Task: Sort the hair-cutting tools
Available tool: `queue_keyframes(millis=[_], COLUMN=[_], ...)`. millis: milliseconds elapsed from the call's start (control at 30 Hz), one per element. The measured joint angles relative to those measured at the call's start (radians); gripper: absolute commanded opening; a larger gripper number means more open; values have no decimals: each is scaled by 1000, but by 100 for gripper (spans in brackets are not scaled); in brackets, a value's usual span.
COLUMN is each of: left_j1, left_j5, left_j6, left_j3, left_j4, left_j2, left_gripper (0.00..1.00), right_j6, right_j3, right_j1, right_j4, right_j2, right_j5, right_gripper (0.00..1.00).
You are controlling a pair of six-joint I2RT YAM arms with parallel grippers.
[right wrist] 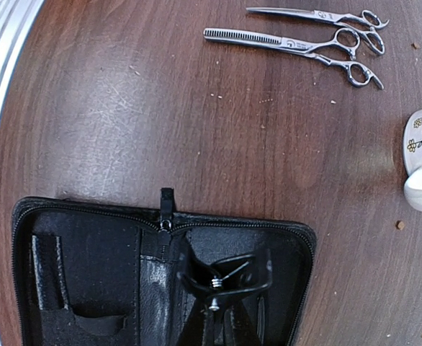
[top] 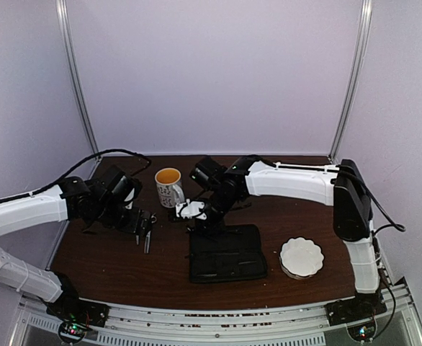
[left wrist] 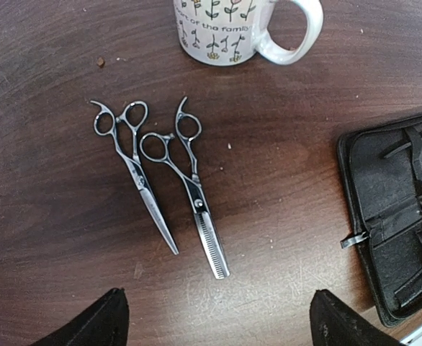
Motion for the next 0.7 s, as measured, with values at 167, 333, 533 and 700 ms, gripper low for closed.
queue_keyframes(millis=[167, 333, 533, 700], left_j1=[0, 0, 0, 0], left_j5=[-2, -10, -11, -10], left_j6=[0, 1, 8, 31], left_j3=[0, 0, 0, 0], left_j4=[13, 13, 14, 14], left_j2=[0, -3, -4, -8], left_gripper=[90, 90, 86, 86], right_j6=[0, 0, 6, 11], right_j3=[35, 98, 184, 189], right_j1=[3, 27, 55, 55], right_j4=[-10, -29, -46, -48], right_j2=[37, 99, 172, 176], right_j5=[15, 35, 71, 92], right_gripper=[0, 0, 3, 18])
